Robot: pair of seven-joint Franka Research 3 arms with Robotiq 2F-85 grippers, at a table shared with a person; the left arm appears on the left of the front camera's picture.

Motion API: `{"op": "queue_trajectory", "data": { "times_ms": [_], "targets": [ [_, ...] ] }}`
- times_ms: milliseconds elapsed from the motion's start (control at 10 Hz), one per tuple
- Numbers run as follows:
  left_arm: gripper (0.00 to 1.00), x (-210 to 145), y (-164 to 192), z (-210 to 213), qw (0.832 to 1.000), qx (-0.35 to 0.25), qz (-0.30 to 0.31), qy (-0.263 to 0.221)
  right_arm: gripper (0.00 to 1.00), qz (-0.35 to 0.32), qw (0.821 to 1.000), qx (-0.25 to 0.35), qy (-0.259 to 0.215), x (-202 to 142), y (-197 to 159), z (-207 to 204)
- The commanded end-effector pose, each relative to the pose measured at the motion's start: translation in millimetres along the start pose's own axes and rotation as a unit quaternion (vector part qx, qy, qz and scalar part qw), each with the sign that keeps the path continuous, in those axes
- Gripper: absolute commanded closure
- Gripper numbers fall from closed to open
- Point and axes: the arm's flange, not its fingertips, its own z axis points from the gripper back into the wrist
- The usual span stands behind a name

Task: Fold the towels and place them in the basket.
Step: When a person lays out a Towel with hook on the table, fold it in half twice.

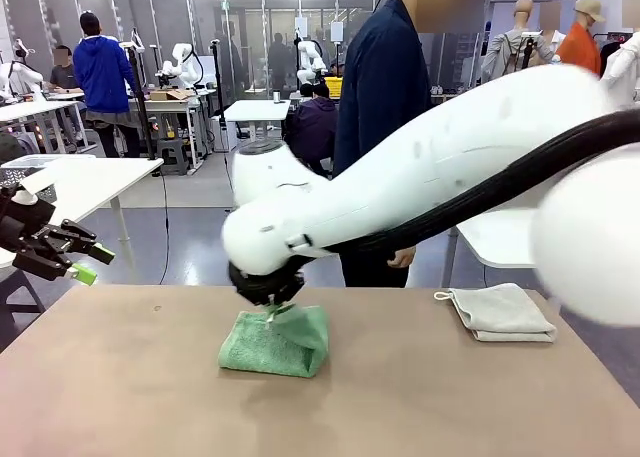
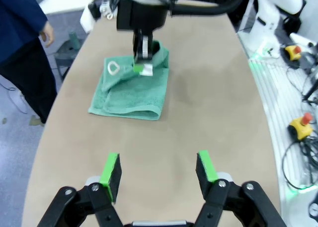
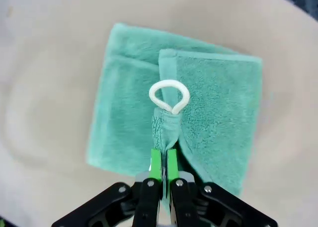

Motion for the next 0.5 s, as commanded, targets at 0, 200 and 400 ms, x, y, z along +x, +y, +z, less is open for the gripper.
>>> {"op": "queue_trajectory", "data": {
  "times_ms": [0, 200, 400],
  "targets": [
    [0.23, 0.4, -0.2, 1.3, 1.000, 0.000, -0.001, 0.000, 1.00, -0.064, 0.998, -0.005, 0.007, 24.2, 33.8, -5.9],
    [0.23, 0.4, -0.2, 1.3, 1.000, 0.000, -0.001, 0.000, 1.00, -0.104, 0.994, 0.004, -0.019, 28.5, 47.3, -17.9],
    [0.23, 0.4, -0.2, 1.3, 1.000, 0.000, -0.001, 0.000, 1.00, -0.108, 0.993, 0.005, -0.036, 24.0, 52.6, -23.5]
  ]
}}
